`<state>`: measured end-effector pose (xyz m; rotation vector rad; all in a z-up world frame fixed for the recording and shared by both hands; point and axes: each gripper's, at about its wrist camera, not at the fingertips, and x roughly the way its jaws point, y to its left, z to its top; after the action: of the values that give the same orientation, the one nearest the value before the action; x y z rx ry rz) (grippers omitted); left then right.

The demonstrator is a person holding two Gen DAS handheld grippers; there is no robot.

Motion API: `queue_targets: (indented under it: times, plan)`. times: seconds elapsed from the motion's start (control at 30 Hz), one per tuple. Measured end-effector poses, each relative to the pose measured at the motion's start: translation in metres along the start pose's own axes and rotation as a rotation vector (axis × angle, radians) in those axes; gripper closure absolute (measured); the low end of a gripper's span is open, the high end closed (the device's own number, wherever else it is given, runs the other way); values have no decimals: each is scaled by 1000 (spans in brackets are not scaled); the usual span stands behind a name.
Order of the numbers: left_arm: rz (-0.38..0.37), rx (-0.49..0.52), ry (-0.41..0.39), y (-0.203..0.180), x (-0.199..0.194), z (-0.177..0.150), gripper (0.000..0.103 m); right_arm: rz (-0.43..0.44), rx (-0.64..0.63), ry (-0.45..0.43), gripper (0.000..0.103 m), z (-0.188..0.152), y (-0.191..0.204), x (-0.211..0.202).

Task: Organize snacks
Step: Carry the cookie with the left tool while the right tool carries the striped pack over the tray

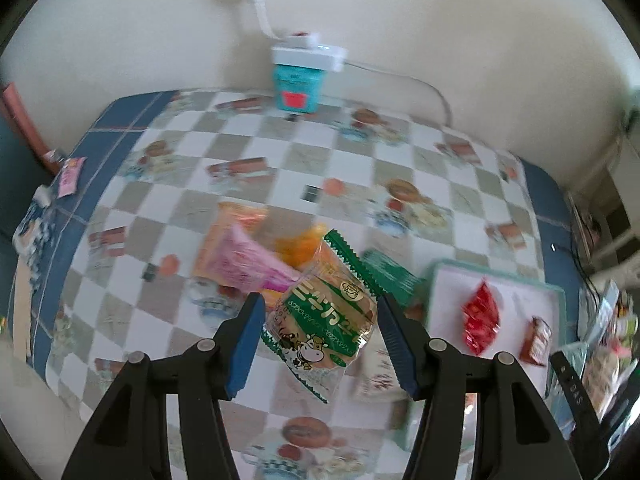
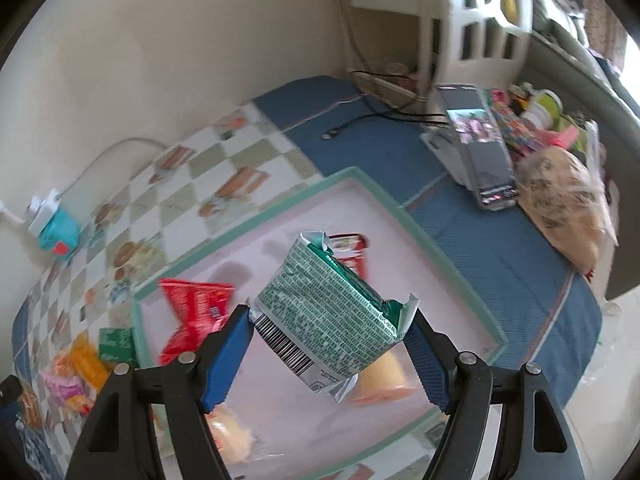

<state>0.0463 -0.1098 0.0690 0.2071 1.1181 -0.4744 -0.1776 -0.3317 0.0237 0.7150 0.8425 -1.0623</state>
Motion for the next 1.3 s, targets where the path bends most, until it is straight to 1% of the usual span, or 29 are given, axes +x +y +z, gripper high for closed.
queue_targets:
  times: [0.1,0.23,0.37,0.43,0.53,0.7,0.8,0.9,0.97,1.07,1.13,1.2,1.3]
  plan:
    - [-22,57,18,-28,5,-6,43,-18,34,1,25,3,-15,1]
    - [-10,147,25,-62,16,-15,43,-36,68,7,25,4,-29,5]
    - [-9,210,51,-83,33,-20,43,-32,66,18,25,4,-31,10]
    - [9,233,55,-89,41,-20,43,-28,59,25,25,3,-29,13]
    - [21,251,53,-97,51,-19,43,-26,49,35,25,2,-25,18]
    - [49,246,42,-108,68,-15,43,-22,32,48,25,0,-18,26]
    - [47,250,36,-116,77,-15,43,-28,29,57,25,0,-15,31]
    - [68,281,22,-126,86,-16,43,-27,20,60,25,3,-12,35]
    - [79,297,27,-131,94,-18,43,-25,8,49,25,6,-9,35]
    - [67,303,38,-137,100,-19,43,-22,-3,42,25,9,-3,36]
    - [40,321,29,-144,99,-22,43,-24,-4,43,25,11,0,37]
    - [29,348,15,-152,97,-25,43,-21,-3,44,25,12,2,39]
    - [3,365,21,-159,100,-29,43,-18,-4,42,25,14,3,39]
